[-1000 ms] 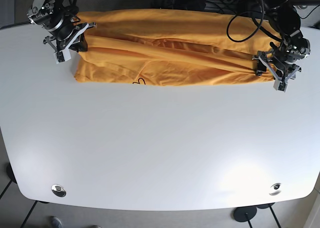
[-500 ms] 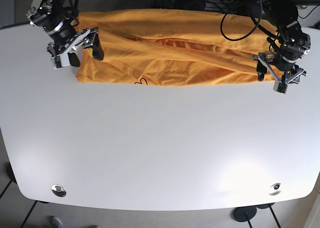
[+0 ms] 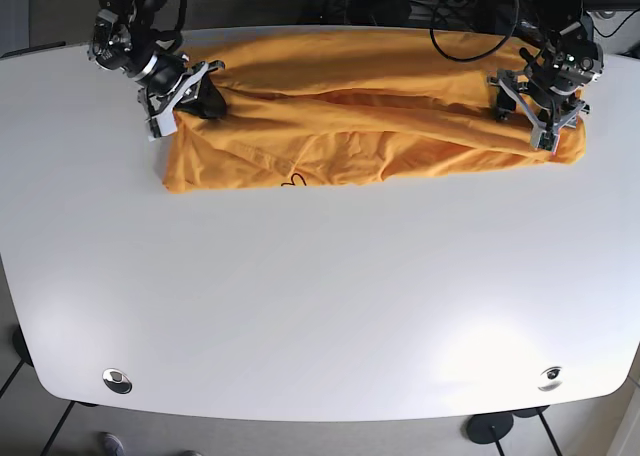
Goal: Fold the T-shirt properly
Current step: 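Lay the folded edge down and release with both grippers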
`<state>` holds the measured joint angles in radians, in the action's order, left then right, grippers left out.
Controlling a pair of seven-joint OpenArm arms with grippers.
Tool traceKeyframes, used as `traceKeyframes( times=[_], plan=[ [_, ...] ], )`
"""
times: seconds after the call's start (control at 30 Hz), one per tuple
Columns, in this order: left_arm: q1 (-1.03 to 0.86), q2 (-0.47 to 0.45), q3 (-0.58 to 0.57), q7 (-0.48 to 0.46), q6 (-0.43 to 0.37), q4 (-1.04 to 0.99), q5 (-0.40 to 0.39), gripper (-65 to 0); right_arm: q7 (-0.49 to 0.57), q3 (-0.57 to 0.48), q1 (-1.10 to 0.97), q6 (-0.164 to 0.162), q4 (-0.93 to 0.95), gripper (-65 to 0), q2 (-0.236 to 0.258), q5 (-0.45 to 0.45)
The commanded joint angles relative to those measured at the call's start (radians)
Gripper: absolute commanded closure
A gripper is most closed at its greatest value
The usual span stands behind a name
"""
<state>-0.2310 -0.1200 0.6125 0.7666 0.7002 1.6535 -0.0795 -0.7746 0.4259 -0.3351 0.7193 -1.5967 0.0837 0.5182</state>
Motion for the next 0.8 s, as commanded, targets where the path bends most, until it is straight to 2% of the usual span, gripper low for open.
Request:
traceKeyframes(
  times=[0.03, 0.27, 0.37, 0.5, 0.57, 0.67, 0.8],
  plan=[
    [0.048, -0.014, -0.001, -0.002, -0.002, -0.052, 0.007, -40.1, -0.006, 0.014, 0.024, -0.021, 0.035, -7.9, 0.040, -0.053],
    [0.255, -0.045, -0.004, -0.003, -0.002, -0.243, 0.007, -40.1, 0.002, 0.017, 0.158, -0.021, 0.132, -7.9, 0.101, -0.054],
    [0.342, -0.047, -0.006, -0.002, -0.002, -0.301, 0.001, -40.1, 0.002, 0.017, 0.181, -0.021, 0.140, -7.9, 0.098, -0.056],
    [0.348, -0.043, -0.006, 0.008, -0.002, -0.140, 0.001, -40.3, 0.002, 0.015, 0.179, -0.021, 0.114, -7.9, 0.092, -0.054],
    [0.335, -0.043, -0.003, 0.066, -0.002, -0.057, -0.007, -40.3, 0.002, 0.014, 0.179, -0.021, 0.114, -7.8, 0.092, -0.053],
    [0.328, -0.051, 0.062, 0.129, -0.002, -0.002, -0.104, -40.7, 0.002, 0.012, 0.179, -0.021, 0.114, -7.6, 0.092, -0.049],
    [0.328, -0.085, 0.126, 0.209, -0.002, -0.009, -0.164, -41.1, 0.002, 0.012, 0.179, -0.021, 0.114, -7.6, 0.077, -0.054]
  ],
)
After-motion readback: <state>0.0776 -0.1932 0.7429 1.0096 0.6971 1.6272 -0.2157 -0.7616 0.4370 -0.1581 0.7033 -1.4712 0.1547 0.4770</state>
